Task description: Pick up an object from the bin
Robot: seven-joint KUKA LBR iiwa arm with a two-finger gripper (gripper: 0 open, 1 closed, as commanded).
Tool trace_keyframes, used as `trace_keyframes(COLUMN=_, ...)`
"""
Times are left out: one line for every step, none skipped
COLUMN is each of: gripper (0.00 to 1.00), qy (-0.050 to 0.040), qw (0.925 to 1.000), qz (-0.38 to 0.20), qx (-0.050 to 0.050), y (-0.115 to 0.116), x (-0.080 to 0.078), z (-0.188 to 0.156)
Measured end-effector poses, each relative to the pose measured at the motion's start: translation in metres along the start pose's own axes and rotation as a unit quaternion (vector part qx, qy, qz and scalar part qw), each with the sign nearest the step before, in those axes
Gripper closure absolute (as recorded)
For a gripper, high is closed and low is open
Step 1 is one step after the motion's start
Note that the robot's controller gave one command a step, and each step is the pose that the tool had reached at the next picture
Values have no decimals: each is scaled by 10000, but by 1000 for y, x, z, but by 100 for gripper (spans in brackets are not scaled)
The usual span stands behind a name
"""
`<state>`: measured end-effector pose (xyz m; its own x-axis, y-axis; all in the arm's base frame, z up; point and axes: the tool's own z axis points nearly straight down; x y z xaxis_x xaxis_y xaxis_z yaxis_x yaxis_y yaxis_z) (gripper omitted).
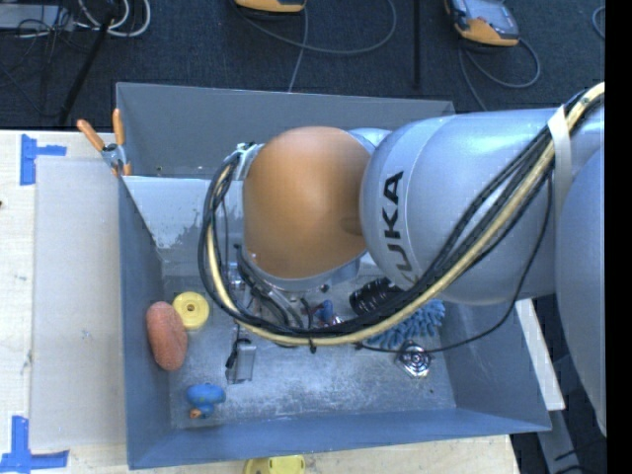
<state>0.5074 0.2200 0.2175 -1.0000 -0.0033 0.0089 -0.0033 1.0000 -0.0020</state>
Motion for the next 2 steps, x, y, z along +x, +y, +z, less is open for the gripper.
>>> trace_keyframes(gripper=0, qy=-39, qw=10000, qz=30, qx=-9, y=-2, x=-2, z=-5)
trace_keyframes(gripper=0, qy=-49, qw=9981, qz=-613, qx=-7, y=7, x=10, z=45)
